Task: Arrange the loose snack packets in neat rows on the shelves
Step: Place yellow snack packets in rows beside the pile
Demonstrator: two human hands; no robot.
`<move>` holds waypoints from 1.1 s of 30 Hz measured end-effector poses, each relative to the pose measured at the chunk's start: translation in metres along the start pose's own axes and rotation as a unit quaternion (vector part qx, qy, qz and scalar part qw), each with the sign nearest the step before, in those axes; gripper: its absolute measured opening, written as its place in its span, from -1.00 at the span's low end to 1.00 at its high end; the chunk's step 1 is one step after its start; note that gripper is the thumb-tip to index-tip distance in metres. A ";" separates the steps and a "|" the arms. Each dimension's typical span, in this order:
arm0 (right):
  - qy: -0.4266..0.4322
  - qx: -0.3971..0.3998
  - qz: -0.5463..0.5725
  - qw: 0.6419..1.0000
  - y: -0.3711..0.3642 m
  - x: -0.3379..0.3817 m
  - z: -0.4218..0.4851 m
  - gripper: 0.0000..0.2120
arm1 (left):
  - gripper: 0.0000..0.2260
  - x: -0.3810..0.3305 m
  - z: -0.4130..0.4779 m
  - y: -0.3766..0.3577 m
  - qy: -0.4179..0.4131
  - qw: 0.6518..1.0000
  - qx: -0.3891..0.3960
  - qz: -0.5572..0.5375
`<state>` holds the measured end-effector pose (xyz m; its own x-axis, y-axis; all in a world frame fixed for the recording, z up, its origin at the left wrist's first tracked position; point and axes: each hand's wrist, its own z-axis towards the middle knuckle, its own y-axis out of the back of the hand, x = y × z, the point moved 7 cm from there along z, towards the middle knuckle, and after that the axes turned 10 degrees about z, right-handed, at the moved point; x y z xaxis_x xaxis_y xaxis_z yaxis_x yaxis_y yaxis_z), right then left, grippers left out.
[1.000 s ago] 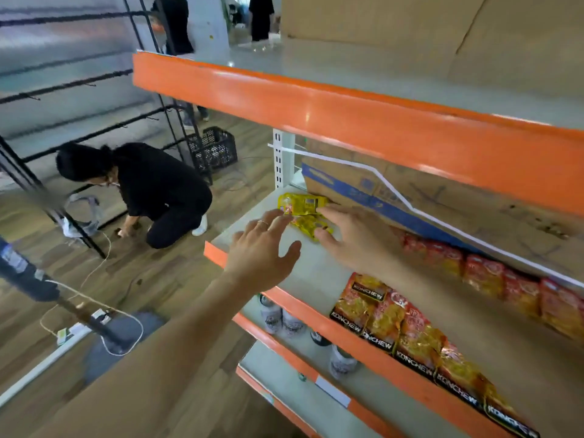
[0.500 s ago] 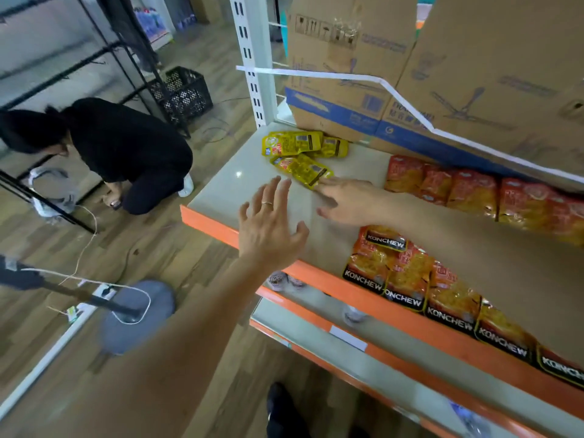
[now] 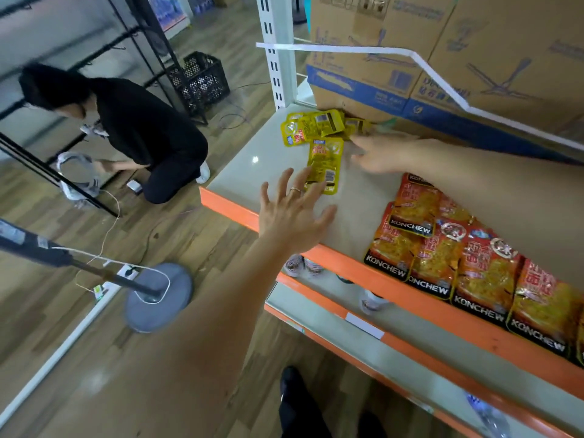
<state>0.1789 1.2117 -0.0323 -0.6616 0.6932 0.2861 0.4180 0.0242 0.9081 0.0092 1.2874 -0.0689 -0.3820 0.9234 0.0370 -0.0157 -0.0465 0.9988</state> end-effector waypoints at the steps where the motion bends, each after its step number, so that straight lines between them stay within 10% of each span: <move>1: 0.001 -0.008 -0.004 1.000 -0.002 0.001 0.001 -0.49 | -0.53 0.001 0.000 0.002 0.011 1.000 -0.018 -0.015; 10: 0.056 -0.146 0.032 0.987 0.013 0.006 -0.021 -0.78 | -0.30 0.007 0.003 -0.002 0.056 0.998 0.002 -0.032; 17: -0.043 -0.154 0.149 0.976 -0.002 -0.014 -0.007 -0.73 | -0.54 0.007 0.005 0.001 0.061 0.997 -0.022 -0.047; 21: -0.147 -0.132 0.256 0.946 -0.005 -0.024 -0.007 -0.39 | -0.63 0.014 0.003 0.010 0.102 0.986 -0.085 -0.100; 24: -0.141 -0.134 0.344 0.919 -0.002 -0.027 -0.011 -0.83 | -0.53 0.022 0.006 0.011 0.162 0.967 -0.052 -0.190; 27: -0.112 -0.161 0.403 0.894 0.011 -0.030 -0.026 -0.85 | -0.47 0.021 0.010 0.012 0.192 0.960 -0.003 -0.203; 33: -0.074 -0.159 0.498 0.849 0.039 -0.038 -0.069 -0.85 | -0.65 0.023 -0.003 0.028 0.286 0.846 -0.036 -0.449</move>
<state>0.1771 1.1364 0.0139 0.0168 0.3390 0.9406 0.5198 -0.8066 0.2814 -0.0028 1.3062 -0.0400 -0.5707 0.2634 -0.7777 -0.5853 0.5338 0.6103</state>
